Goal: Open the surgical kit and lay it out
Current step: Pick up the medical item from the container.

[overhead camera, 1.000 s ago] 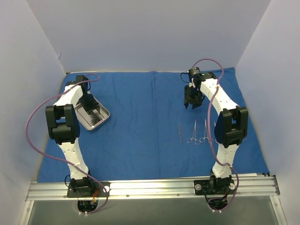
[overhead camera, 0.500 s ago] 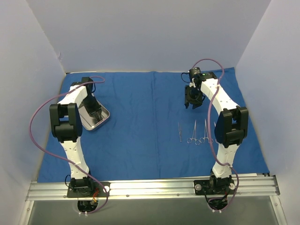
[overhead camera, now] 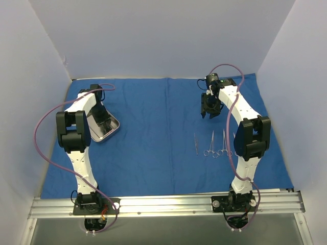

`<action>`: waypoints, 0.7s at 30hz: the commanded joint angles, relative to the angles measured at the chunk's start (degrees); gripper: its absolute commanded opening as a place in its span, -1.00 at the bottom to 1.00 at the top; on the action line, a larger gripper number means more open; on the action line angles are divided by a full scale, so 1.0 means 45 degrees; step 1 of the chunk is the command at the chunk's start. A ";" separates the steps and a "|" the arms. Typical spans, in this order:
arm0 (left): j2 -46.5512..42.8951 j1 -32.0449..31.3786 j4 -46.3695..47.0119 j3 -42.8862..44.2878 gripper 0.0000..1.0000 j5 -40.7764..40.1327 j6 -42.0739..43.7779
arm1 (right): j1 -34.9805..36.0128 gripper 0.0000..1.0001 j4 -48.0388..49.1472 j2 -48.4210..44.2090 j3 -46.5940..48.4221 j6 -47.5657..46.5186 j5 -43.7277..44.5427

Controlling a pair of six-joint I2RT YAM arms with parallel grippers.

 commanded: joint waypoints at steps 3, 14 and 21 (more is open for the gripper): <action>0.0361 -0.0016 -0.0187 0.0609 -0.34 -0.0092 0.0184 | -0.0101 -0.27 -0.0365 -0.0047 0.0060 0.0103 -0.0119; 0.0577 -0.0094 -0.0226 0.0415 -0.41 -0.0170 0.0379 | -0.0101 -0.27 -0.0345 0.0051 0.0079 0.0162 -0.0177; 0.0811 -0.0094 -0.0129 0.0278 -0.71 -0.0170 0.0243 | -0.0101 -0.28 -0.0345 0.0051 0.0099 0.0142 -0.0197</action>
